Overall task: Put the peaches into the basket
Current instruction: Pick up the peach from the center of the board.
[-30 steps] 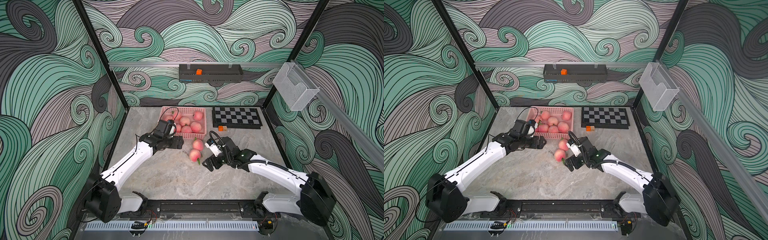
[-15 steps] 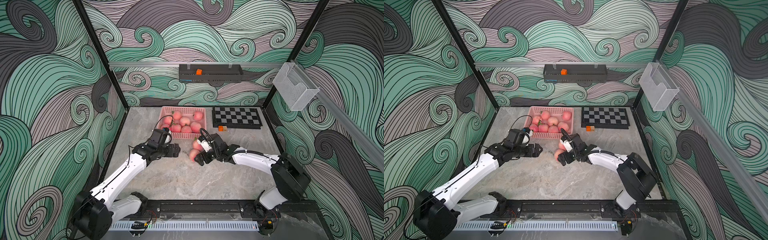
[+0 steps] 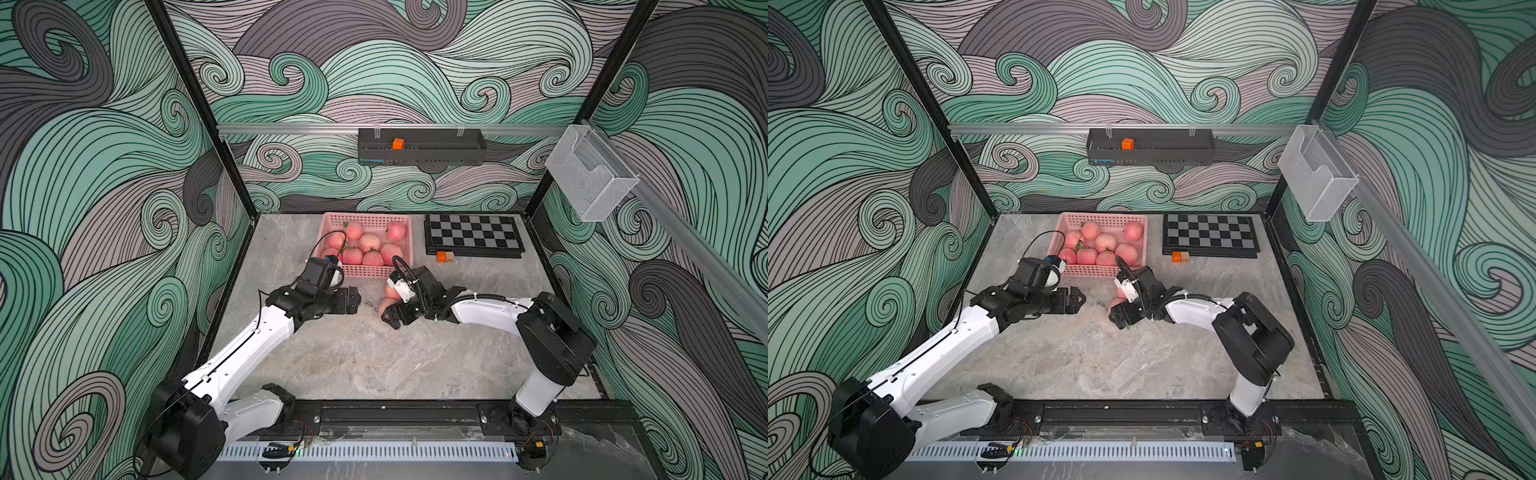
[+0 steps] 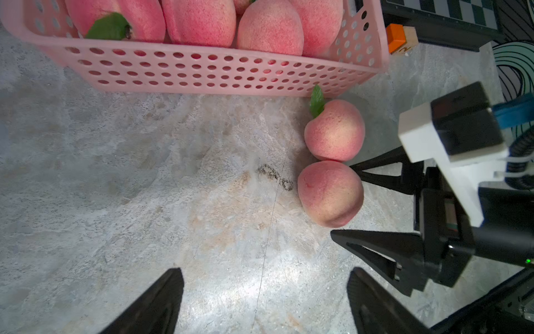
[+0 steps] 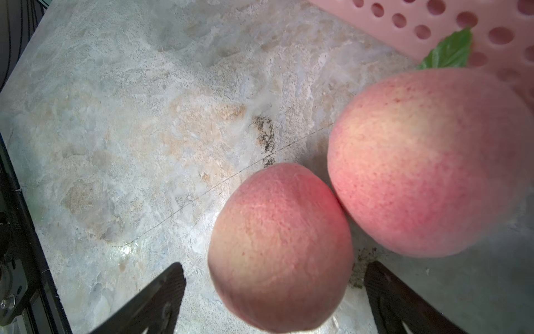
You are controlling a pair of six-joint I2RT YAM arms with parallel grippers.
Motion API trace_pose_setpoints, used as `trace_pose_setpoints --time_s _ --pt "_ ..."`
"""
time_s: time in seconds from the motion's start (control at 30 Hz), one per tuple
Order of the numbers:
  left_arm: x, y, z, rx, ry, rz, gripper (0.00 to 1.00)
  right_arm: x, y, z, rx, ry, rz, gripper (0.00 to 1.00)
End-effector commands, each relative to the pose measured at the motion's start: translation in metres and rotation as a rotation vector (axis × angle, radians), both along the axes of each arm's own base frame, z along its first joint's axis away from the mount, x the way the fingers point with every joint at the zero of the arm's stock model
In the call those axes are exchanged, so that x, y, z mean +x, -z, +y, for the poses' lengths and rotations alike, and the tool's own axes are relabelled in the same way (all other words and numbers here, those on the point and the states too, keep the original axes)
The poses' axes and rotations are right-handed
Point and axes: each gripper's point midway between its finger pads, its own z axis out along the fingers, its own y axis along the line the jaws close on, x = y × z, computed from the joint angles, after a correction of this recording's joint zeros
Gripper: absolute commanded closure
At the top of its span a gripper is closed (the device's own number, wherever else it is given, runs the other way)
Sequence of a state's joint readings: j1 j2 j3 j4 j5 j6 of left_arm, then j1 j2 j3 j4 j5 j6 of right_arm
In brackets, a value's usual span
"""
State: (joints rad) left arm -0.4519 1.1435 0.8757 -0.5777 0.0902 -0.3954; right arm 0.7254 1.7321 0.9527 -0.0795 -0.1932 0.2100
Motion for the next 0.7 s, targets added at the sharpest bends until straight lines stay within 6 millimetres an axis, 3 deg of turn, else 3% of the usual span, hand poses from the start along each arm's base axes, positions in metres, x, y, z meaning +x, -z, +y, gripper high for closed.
trace_pose_setpoints --time_s 0.0,0.13,0.4,0.53,0.67 --pt "0.005 -0.005 -0.003 -0.019 -0.007 -0.011 0.1 0.006 -0.005 0.013 0.041 -0.012 -0.008 0.03" --pt "0.006 -0.005 -0.002 -0.018 -0.01 -0.009 0.1 0.006 -0.001 0.015 0.036 -0.02 -0.002 0.06" --pt "0.006 -0.008 0.002 -0.006 -0.027 -0.02 0.1 0.004 0.001 0.013 0.024 -0.032 0.004 0.2" --pt "0.005 -0.011 0.004 -0.002 -0.033 -0.028 0.1 0.002 -0.01 0.012 0.031 -0.044 -0.01 0.29" --pt "0.004 -0.011 0.006 0.004 -0.038 -0.03 0.1 -0.002 -0.028 0.01 0.032 -0.062 -0.032 0.31"
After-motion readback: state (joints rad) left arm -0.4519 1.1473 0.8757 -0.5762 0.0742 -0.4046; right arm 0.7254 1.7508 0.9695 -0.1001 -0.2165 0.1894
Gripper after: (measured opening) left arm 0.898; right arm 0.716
